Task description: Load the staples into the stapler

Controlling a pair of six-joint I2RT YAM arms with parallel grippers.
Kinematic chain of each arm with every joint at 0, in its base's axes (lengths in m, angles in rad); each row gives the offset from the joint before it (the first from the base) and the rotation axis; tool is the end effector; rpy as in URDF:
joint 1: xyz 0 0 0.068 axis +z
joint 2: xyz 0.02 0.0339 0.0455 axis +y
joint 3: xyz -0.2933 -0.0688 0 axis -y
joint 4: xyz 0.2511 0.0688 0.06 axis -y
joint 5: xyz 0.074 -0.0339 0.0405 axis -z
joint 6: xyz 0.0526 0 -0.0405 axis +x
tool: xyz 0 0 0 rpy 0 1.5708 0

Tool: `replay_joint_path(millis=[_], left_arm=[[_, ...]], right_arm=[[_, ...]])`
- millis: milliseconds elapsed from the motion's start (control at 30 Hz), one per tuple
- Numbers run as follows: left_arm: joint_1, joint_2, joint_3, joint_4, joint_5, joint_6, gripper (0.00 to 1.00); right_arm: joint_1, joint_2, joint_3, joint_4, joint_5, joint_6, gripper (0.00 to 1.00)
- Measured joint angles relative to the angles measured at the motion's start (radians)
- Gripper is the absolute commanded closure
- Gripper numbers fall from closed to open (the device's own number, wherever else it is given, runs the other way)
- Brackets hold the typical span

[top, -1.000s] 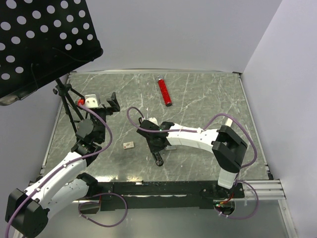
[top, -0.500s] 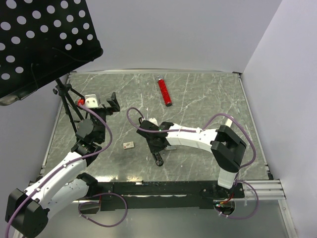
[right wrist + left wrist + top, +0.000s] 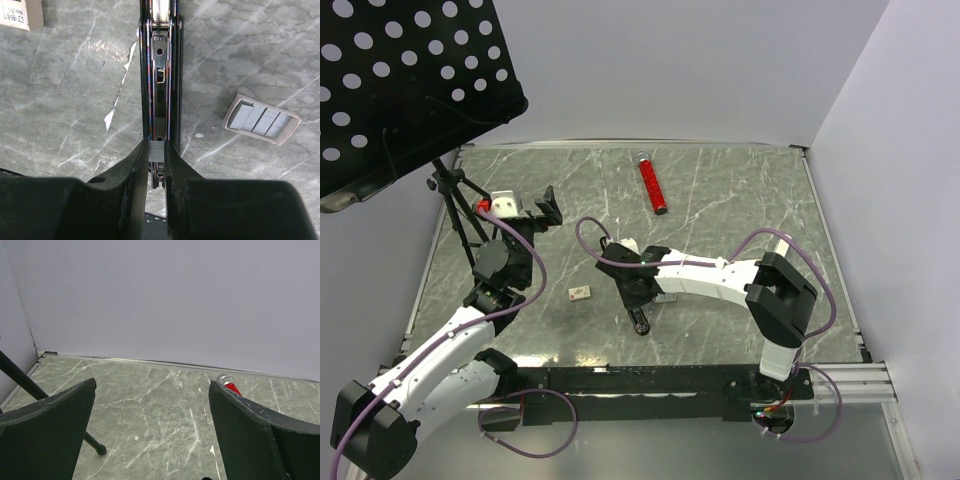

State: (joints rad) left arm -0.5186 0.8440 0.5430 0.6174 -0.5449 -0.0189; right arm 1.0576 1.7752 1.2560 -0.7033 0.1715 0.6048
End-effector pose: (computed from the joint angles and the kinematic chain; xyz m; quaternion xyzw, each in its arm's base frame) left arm 0.1836 -0.0734 0.3526 -0.0714 0.6016 -0.0548 0.7937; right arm 0.1896 0.3182 0.2099 -0.2058 0.9595 0.0707 0.1787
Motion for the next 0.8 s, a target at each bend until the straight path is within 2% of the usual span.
replay_joint_path(millis=[800], left_arm=[[0.0, -0.003, 0.0, 0.0, 0.0, 0.0, 0.01]], right_arm=[[0.0, 0.003, -0.007, 0.003, -0.024, 0.0, 0.9]])
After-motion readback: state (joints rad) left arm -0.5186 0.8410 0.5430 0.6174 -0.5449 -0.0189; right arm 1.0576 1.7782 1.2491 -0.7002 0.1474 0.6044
